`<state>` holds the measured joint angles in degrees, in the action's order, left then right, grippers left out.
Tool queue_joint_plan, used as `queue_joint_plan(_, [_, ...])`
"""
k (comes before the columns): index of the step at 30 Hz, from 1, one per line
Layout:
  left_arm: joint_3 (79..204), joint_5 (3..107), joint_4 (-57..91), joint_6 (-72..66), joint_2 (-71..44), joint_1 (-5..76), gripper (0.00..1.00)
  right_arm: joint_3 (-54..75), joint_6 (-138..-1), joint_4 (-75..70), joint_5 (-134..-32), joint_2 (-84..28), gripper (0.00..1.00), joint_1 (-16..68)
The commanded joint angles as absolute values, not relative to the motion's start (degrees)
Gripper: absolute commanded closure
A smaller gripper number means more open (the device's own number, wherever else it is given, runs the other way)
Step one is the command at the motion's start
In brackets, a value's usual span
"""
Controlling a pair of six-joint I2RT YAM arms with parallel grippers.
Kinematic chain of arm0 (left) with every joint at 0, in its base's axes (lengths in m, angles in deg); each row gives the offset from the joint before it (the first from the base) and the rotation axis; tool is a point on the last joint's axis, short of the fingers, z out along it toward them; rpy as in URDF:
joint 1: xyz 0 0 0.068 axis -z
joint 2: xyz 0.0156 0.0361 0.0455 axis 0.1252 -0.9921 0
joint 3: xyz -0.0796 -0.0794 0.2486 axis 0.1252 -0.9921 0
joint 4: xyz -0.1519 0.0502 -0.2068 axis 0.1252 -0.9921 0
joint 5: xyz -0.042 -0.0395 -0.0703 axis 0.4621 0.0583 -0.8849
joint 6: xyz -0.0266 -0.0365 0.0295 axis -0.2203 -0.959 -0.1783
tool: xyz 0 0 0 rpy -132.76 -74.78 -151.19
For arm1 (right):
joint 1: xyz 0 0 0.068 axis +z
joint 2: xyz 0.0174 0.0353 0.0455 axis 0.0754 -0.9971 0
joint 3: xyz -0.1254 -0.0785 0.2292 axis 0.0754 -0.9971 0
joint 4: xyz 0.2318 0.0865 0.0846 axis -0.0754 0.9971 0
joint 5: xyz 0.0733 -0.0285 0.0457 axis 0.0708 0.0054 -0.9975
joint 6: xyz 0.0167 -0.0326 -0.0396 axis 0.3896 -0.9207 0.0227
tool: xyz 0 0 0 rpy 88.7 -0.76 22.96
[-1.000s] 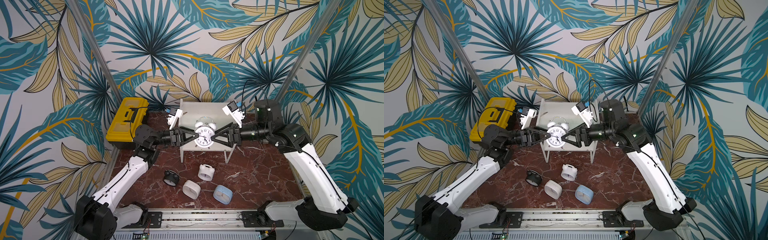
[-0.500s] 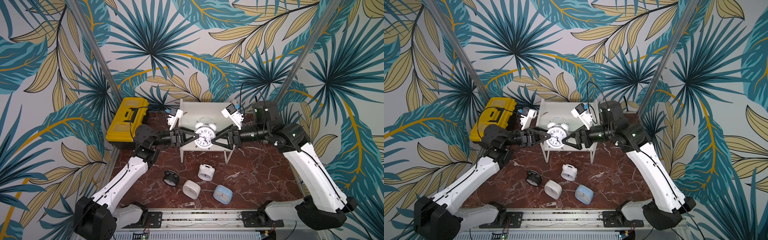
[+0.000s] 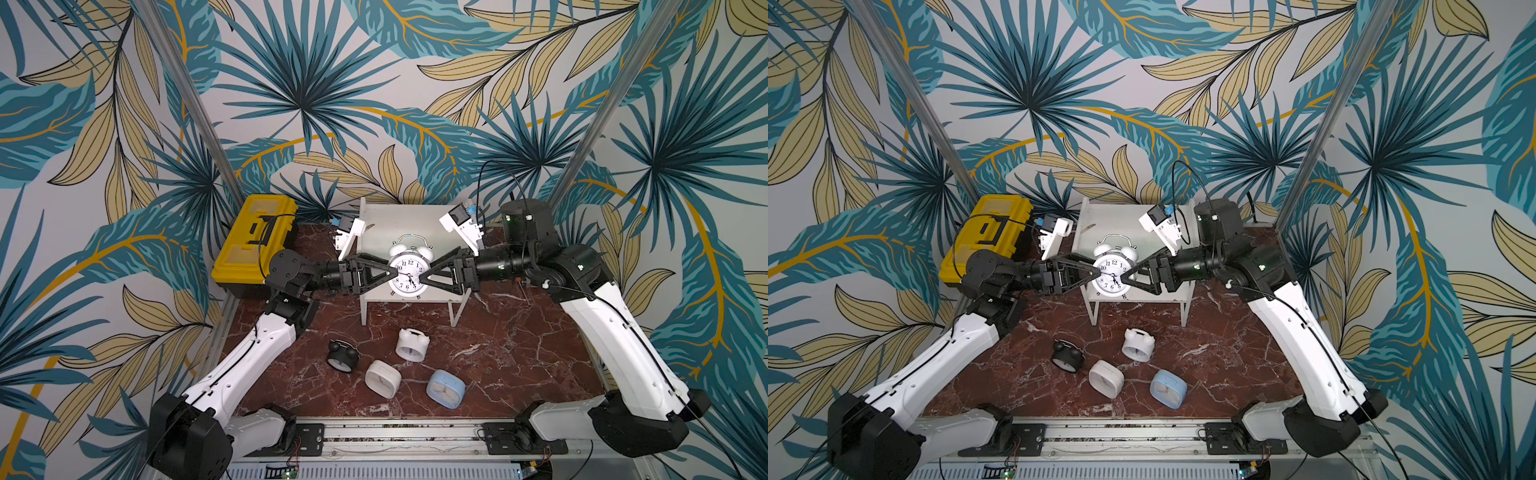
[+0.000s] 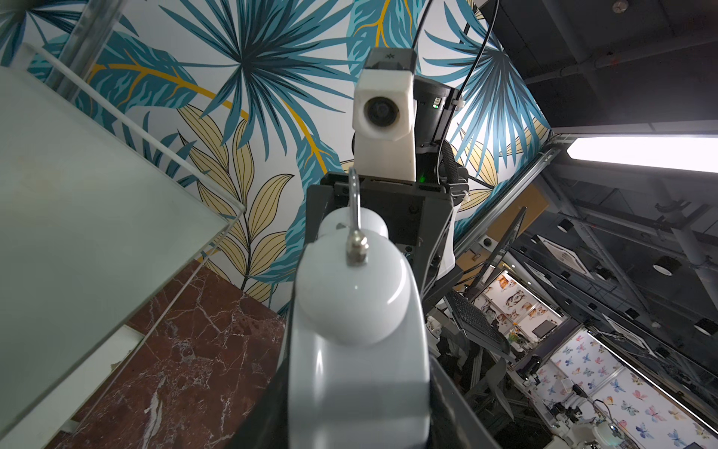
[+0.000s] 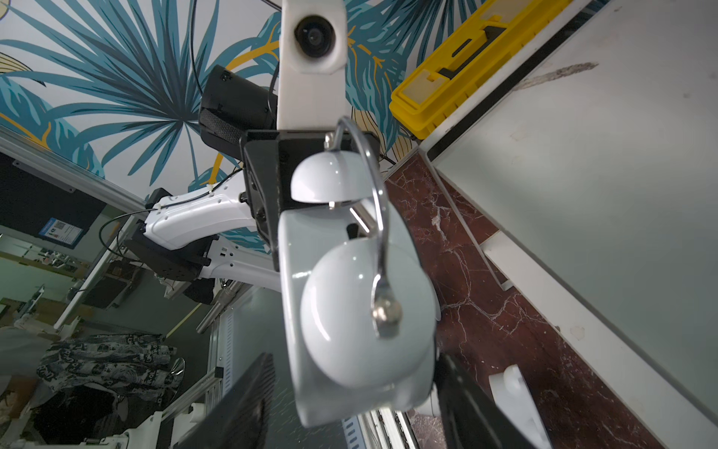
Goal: Place the alarm clocks on the shelf by style
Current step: Pick up the alarm from the center of the board, then place the alarm on the shelf.
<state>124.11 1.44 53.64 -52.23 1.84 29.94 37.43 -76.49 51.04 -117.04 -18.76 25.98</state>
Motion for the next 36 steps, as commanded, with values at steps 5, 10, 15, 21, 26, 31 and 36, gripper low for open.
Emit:
queue_joint_plan(5, [127.4,1.9,57.1,-51.1,3.0,30.1,0.79,37.6,-78.2,51.6,-119.4,-18.8,0.59,25.8])
queue_joint_plan(10, [127.2,2.9,57.0,-50.9,2.3,30.0,0.77,37.9,-80.0,51.7,-117.2,-17.4,0.65,25.8])
queue_joint_plan(15, [127.2,5.9,54.6,-49.0,2.7,29.9,0.37,38.3,-83.8,51.0,-113.9,-15.8,0.70,25.8])
queue_joint_plan(21, [124.9,21.5,40.2,-39.4,7.7,28.4,0.21,38.2,-87.6,43.5,-97.1,-15.0,0.73,25.7])
queue_joint_plan(26, [122.0,48.3,18.3,-30.5,17.3,27.7,0.20,40.4,-93.8,39.4,-89.4,-18.1,0.73,25.6])
queue_joint_plan(31, [115.2,61.2,13.8,-32.0,26.5,27.6,0.26,50.4,-100.2,41.8,-90.1,-26.8,0.74,25.1])
queue_joint_plan(36, [111.5,61.1,10.2,-35.1,31.0,27.7,0.30,63.6,-102.8,46.2,-94.2,-38.4,0.73,24.0])
